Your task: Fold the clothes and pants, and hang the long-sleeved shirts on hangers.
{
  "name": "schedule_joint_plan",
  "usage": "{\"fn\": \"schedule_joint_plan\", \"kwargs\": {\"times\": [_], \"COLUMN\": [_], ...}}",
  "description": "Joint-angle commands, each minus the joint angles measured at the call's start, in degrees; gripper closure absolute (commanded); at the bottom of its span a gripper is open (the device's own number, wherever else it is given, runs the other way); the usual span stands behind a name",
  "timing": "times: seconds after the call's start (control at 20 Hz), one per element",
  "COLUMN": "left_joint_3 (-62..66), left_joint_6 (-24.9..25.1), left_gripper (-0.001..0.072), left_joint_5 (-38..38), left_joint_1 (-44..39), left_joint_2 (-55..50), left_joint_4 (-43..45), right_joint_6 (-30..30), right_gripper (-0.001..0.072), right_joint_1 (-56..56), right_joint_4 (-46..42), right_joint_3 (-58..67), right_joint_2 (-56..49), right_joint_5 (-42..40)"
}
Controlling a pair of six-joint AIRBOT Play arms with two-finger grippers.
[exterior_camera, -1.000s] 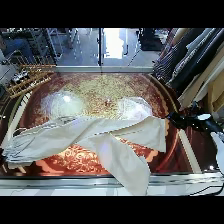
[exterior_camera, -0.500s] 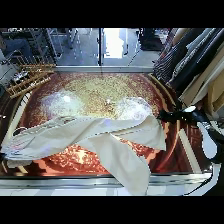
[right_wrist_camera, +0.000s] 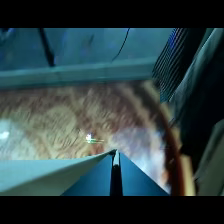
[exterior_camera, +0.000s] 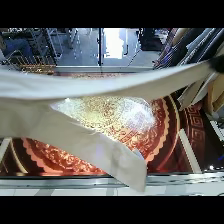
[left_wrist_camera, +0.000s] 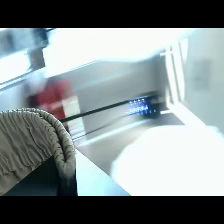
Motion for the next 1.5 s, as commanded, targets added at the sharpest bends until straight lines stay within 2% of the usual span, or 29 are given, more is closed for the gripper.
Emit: {"fn": "schedule_joint_plan", "kwargs": {"times": [0.0, 0.1, 0.15, 0.2, 0.25, 0.3, 0.4, 0.45, 0.55, 0.65, 0.75, 0.85, 0.95, 1.05, 1.15, 1.2, 1.25, 1.35, 1.4, 1.45], "left_joint_3": [14.99, 19.26, 20.35, 20.57, 20.57, 20.57, 20.52, 20.50, 20.50, 20.44, 18.23, 13.55, 9.33, 7.74, 7.76, 7.82, 7.85, 8.50, 9.11, 9.60], "left_joint_6": [0.50, 0.61, 2.21, 3.58, 3.45, 3.19, -4.09, -7.65, -8.63, -8.44, -8.41, -8.44, -8.72, -11.32, -15.72, -16.11, -16.04, -12.52, -11.58, -11.34], "left_gripper": [0.0692, 0.0692, 0.0692, 0.0692, 0.0692, 0.0692, 0.0692, 0.0691, 0.0691, 0.0691, 0.0691, 0.0692, 0.0693, 0.0693, 0.0692, 0.0692, 0.0693, 0.0692, 0.0646, 0.0421], "left_joint_5": [5.09, 5.95, 6.14, 6.19, 6.12, 6.05, 3.50, 0.00, -10.10, -21.20, -25.31, -20.83, -9.86, 0.35, 11.58, 18.27, 23.67, 30.62, 32.50, 32.72], "left_joint_1": [5.16, 10.71, 14.10, 17.18, 19.87, 21.33, 20.90, 18.99, 13.79, 6.73, -1.18, -8.20, -14.49, -19.37, -22.93, -23.98, -24.70, -25.97, -26.14, -26.12], "left_joint_2": [0.00, 0.00, 0.00, 0.00, -0.28, -0.63, -1.60, -2.32, -4.24, -7.19, -10.12, -12.87, -17.09, -23.93, -32.11, -35.74, -38.47, -42.51, -43.60, -43.80], "left_joint_4": [-32.13, -41.51, -42.73, -41.18, -35.60, -27.56, -4.35, 8.68, 28.79, 44.15, 54.53, 56.54, 56.54, 56.57, 55.69, 52.11, 46.71, 38.64, 36.70, 37.29], "right_joint_6": [0.68, 0.24, -0.17, -1.36, -2.08, -2.62, -2.51, -2.34, -2.32, -2.36, -2.34, -1.31, 2.03, 6.36, 9.25, 11.34, 13.88, 17.59, 18.64, 18.62], "right_gripper": [0.0700, 0.0701, 0.0701, 0.0701, 0.0701, 0.0701, 0.0701, 0.0700, 0.0700, 0.0701, 0.0702, 0.0702, 0.0703, 0.0703, 0.0704, 0.0704, 0.0703, 0.0702, 0.0698, 0.0622], "right_joint_1": [-6.51, -10.99, -12.76, -14.08, -14.75, -14.99, -14.97, -14.97, -14.97, -14.69, -11.65, -6.58, -0.04, 4.90, 7.85, 8.72, 9.27, 10.34, 10.75, 11.10], "right_joint_4": [-5.44, -8.41, -9.40, -9.94, -10.10, -10.05, -9.73, -8.59, -2.54, 2.73, 2.27, 0.17, -4.13, -6.80, -6.54, -6.14, -5.77, -4.76, -4.83, -4.83], "right_joint_3": [5.53, 5.51, 5.51, 5.51, 5.51, 5.35, 5.18, 4.46, -1.49, -11.87, -22.69, -33.22, -42.84, -48.13, -47.45, -45.20, -41.11, -30.10, -24.59, -19.43], "right_joint_2": [15.67, 21.68, 23.41, 24.39, 24.57, 24.24, 22.05, 20.65, 18.93, 19.37, 19.52, 19.04, 16.37, 9.94, -0.90, -6.93, -13.68, -25.51, -29.77, -32.92], "right_joint_5": [-3.32, -5.42, -5.40, -4.68, -3.61, -1.70, 7.13, 13.18, 22.93, 25.11, 22.12, 14.34, 1.68, -11.69, -23.82, -28.96, -32.20, -31.45, -28.89, -24.48]}}
